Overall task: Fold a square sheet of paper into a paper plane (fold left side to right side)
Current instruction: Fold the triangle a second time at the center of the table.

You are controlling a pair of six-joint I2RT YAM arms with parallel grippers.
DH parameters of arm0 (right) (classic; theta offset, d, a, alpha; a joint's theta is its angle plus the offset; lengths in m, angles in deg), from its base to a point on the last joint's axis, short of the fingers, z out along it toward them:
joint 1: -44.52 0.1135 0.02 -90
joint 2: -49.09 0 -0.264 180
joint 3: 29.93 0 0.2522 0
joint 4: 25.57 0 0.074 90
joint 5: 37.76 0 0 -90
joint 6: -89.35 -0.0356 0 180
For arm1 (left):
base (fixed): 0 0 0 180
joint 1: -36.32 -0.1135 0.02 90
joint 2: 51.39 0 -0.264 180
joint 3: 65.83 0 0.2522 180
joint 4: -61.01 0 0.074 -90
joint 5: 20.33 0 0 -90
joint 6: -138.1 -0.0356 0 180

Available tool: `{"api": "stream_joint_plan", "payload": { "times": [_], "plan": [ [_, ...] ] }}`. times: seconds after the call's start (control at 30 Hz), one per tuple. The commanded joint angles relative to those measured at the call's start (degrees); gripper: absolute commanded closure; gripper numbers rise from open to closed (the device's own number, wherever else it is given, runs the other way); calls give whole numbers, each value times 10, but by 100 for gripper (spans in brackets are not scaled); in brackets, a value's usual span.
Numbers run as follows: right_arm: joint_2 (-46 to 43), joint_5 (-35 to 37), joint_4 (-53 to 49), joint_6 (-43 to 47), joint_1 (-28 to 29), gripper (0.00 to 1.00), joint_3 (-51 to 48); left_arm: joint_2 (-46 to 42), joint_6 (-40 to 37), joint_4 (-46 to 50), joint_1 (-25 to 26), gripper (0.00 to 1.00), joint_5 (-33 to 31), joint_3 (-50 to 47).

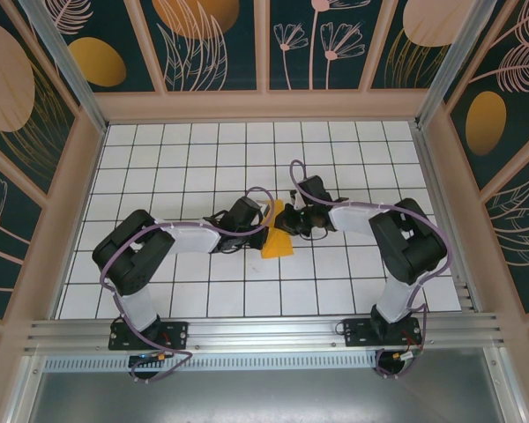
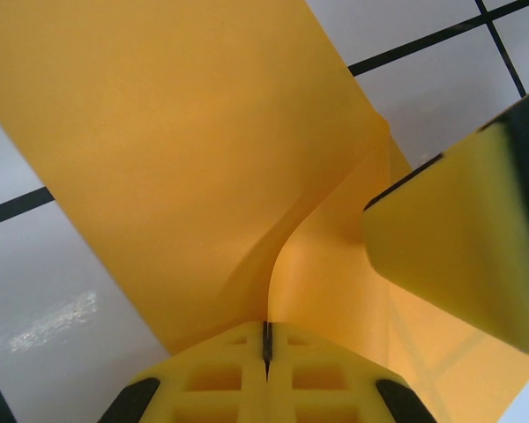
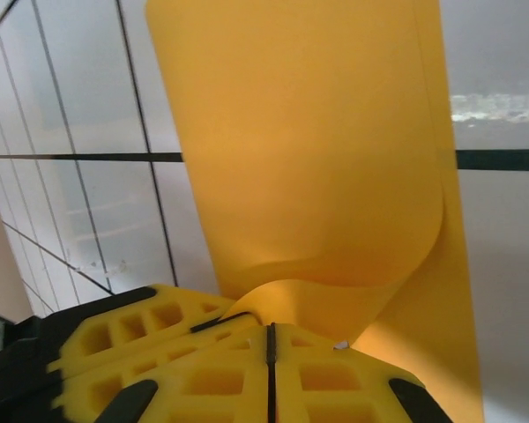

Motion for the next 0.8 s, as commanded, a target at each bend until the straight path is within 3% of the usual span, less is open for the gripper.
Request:
{"api": "stream_joint_plan", "payload": {
  "times": [0.0, 0.77],
  "plan": [
    [17, -7, 7, 3, -3, 90, 13, 17, -8, 9, -3, 100, 4, -5],
    [48, 47, -45, 32, -3, 90, -23, -15, -3, 27, -3, 100, -11, 11]
  ]
}}
